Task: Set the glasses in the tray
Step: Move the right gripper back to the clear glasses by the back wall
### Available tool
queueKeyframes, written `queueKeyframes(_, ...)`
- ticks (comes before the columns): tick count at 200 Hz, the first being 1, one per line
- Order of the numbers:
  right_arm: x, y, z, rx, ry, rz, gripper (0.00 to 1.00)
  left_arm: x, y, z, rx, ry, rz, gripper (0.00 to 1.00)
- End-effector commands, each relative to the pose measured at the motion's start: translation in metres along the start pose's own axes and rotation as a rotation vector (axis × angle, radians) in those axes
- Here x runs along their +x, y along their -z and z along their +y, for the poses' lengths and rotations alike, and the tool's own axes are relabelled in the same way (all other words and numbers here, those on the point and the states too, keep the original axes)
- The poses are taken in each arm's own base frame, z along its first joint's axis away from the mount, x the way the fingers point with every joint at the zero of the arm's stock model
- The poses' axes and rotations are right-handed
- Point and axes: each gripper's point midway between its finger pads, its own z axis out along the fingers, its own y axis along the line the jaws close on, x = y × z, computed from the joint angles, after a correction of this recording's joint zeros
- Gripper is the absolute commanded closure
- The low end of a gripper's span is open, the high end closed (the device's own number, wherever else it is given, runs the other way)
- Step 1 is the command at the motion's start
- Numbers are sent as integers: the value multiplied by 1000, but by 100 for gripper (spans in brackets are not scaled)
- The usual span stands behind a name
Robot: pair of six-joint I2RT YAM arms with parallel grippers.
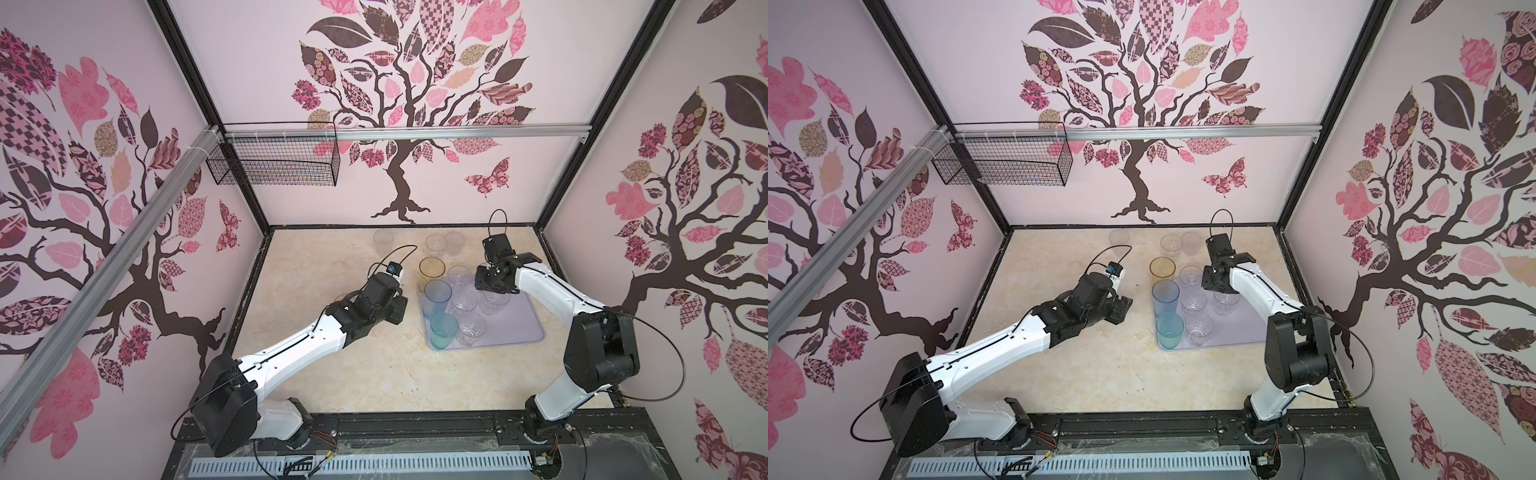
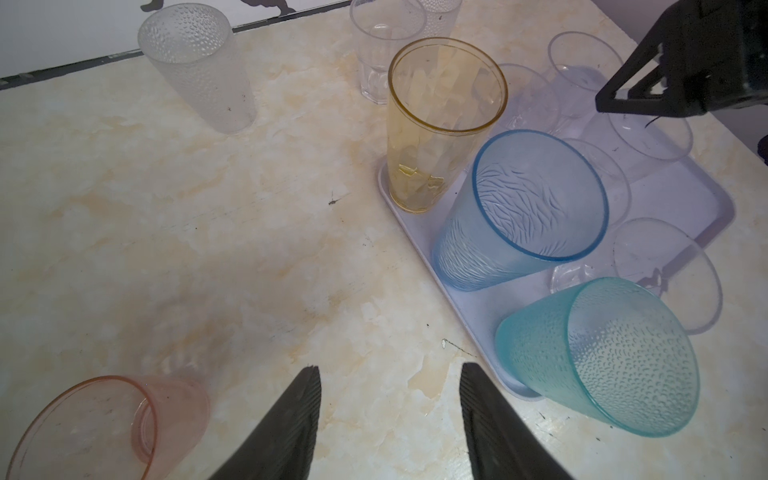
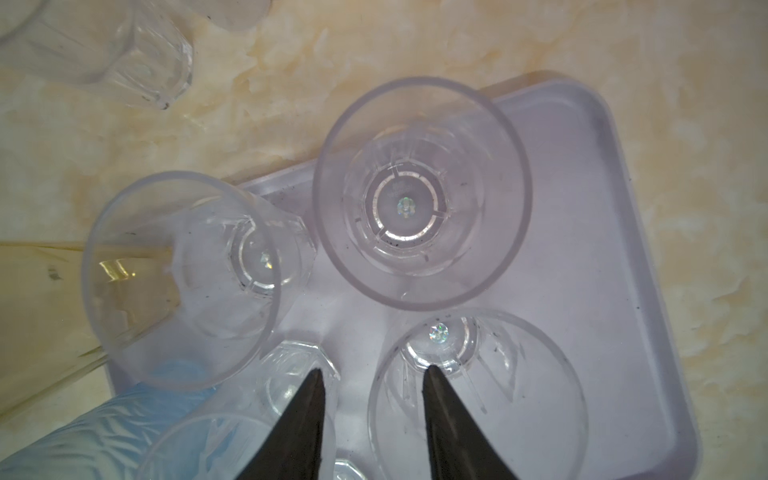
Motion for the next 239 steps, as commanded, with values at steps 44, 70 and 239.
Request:
queueKeyframes(44, -55, 106, 72, -158, 58, -232, 53, -44, 35, 96, -146, 223, -82, 43)
queueKeyframes(70, -81, 105, 119, -247, 61, -253, 52, -36, 38, 113, -182, 272, -61, 43)
queueKeyframes(239, -124, -89, 202, -150, 192, -134, 45, 13, -26, 84, 1, 317, 128, 43)
